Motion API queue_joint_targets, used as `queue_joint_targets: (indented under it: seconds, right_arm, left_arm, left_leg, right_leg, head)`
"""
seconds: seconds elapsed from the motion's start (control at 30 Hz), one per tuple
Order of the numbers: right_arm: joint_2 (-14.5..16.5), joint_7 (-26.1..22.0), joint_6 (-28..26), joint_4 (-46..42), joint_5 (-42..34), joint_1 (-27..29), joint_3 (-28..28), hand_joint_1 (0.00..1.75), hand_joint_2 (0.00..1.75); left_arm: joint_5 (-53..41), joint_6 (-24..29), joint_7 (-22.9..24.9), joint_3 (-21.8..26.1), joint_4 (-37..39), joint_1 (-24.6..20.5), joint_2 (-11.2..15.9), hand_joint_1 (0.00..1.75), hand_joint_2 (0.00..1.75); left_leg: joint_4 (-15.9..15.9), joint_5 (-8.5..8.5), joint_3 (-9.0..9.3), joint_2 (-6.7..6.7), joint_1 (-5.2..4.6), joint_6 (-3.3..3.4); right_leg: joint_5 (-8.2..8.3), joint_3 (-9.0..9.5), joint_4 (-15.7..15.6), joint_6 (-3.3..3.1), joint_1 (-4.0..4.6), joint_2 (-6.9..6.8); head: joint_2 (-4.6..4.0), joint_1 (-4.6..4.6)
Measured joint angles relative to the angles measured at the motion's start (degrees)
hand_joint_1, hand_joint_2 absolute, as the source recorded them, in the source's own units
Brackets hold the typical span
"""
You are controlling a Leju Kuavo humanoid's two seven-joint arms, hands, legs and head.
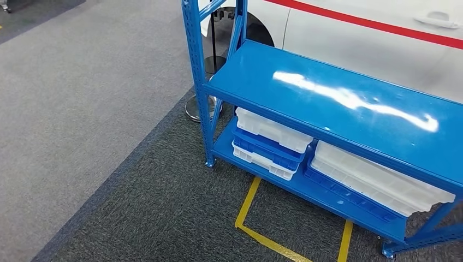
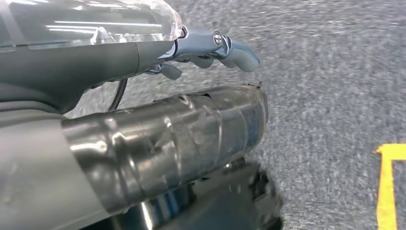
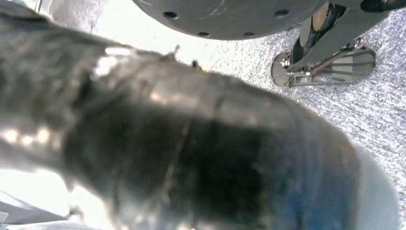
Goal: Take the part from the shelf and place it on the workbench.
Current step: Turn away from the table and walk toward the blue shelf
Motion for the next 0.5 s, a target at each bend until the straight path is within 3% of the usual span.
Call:
queue_joint_targets:
  seconds: [0.03,0.1,0.17,0.23,0.3,0.33,0.37,0.43,0.5]
  right_arm:
    - [0.0,0.0,0.0,0.0,0.0,0.0,0.0,0.0,0.0]
    - [0.0,0.0,0.0,0.0,0.0,0.1,0.0,0.0,0.0]
    - [0.0,0.0,0.0,0.0,0.0,0.2,0.0,0.0,0.0]
    - [0.0,0.1,0.0,0.0,0.0,0.1,0.0,0.0,0.0]
    - [0.0,0.1,0.0,0.0,0.0,0.1,0.0,0.0,0.0]
    - [0.0,0.1,0.0,0.0,0.0,0.1,0.0,0.0,0.0]
    - [0.0,0.1,0.0,0.0,0.0,0.2,0.0,0.0,0.0]
    - [0.0,0.1,0.0,0.0,0.0,0.3,0.0,0.0,0.0]
    - [0.0,0.2,0.0,0.0,0.0,0.2,0.0,0.0,0.0]
  left_arm:
    - [0.0,0.0,0.0,0.0,0.0,0.0,0.0,0.0,0.0]
    - [0.0,0.0,0.0,0.0,0.0,-0.1,0.0,0.0,0.0]
    - [0.0,0.0,0.0,0.1,0.0,-0.1,0.0,0.0,0.0]
    - [0.0,0.0,0.0,0.1,0.0,0.0,0.0,0.0,0.0]
    - [0.0,0.0,0.0,0.1,0.0,0.1,0.0,0.0,0.0]
    - [0.0,0.0,0.0,0.1,0.0,0.1,0.0,0.0,0.0]
    - [0.0,0.0,0.0,0.1,0.0,0.1,0.0,0.0,0.0]
    - [0.0,0.0,0.0,0.1,0.0,0.0,0.0,0.0,0.0]
    - [0.0,0.0,0.0,0.1,0.0,0.0,0.0,0.0,0.0]
  left_leg:
    - [-1.0,0.06,0.33,-0.69,-0.06,0.15]
    - [-1.5,0.19,0.59,0.15,-0.15,0.63]
    - [-2.2,0.59,0.96,1.5,0.04,1.43]
    - [-2.5,0.72,1.17,3.02,0.12,1.97]
    - [-2.5,0.54,1.22,4.65,0.03,2.12]
    - [-2.5,0.41,1.29,5.42,0.01,2.08]
    - [-2.5,0.25,1.42,6.1,0.0,2.0]
    - [-2.5,-0.15,1.94,7.27,0.0,1.65]
    - [-2.4,-0.67,2.36,8.19,-0.26,0.98]
  right_leg:
    - [0.02,-0.25,0.1,0.37,-0.06,0.58]
    - [0.2,-0.56,0.0,1.19,-0.22,1.47]
    - [-0.71,-1.2,1.4,1.8,-0.17,-0.37]
    - [-3.77,-3.78,6.8,2.32,-0.18,-3.46]
    - [-6.52,-7.25,13.5,2.82,-0.46,-4.63]
    - [-6.51,-8.0,14.9,3.01,-0.63,-4.87]
    - [-5.49,-7.68,14.2,3.13,-0.8,-5.12]
    - [-1.73,-4.13,7.5,3.05,-0.94,-6.53]
    - [0.21,-0.92,1.4,2.4,-0.48,-8.44]
  head:
    - [0.0,0.01]
    - [0.0,-0.01]
    - [0.0,0.13]
    - [0.0,0.3]
    - [0.0,0.33]
    - [0.0,0.34]
    - [0.0,0.34]
    - [0.0,0.35]
    - [0.0,0.31]
